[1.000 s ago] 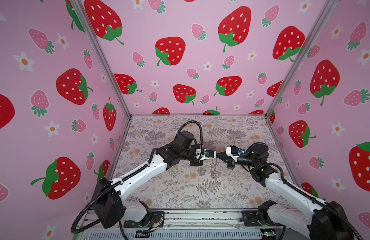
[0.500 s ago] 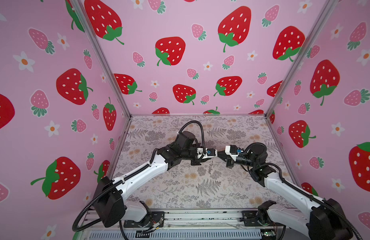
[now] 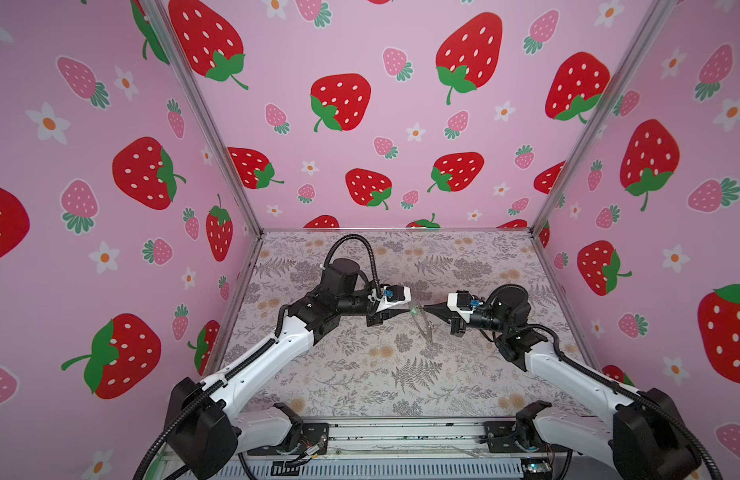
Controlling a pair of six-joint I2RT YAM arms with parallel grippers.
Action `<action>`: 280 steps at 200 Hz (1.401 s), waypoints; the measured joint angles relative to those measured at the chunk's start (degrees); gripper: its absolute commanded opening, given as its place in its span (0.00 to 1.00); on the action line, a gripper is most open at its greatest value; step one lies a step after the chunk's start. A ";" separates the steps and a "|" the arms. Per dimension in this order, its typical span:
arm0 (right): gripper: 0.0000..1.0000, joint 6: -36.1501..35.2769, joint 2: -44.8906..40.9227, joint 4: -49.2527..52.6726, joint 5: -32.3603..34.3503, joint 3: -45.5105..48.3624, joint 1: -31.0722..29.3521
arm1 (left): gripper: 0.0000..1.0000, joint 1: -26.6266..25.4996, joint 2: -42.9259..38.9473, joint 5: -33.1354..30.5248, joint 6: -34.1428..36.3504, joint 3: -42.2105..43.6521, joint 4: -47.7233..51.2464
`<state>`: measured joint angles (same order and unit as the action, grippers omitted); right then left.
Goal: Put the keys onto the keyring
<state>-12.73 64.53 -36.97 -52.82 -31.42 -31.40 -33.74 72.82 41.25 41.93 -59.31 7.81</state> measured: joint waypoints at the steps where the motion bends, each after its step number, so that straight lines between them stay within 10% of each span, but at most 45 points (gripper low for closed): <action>1: 0.00 0.00 0.00 -0.07 -0.02 0.02 0.00 | 0.35 0.00 0.09 0.11 -0.09 -0.07 -0.02; 118: 0.00 0.09 -0.13 -2.80 -0.81 0.02 0.00 | 0.31 -1.75 3.89 5.88 -3.87 -1.46 -0.76; 280: 0.00 0.76 -0.42 -2.84 -0.94 0.02 -0.22 | 0.00 -2.45 4.92 3.34 -3.56 -2.95 -0.92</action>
<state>-11.97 64.12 -39.81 -53.76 -31.40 -31.62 -36.18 77.73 44.60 38.37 -62.26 6.90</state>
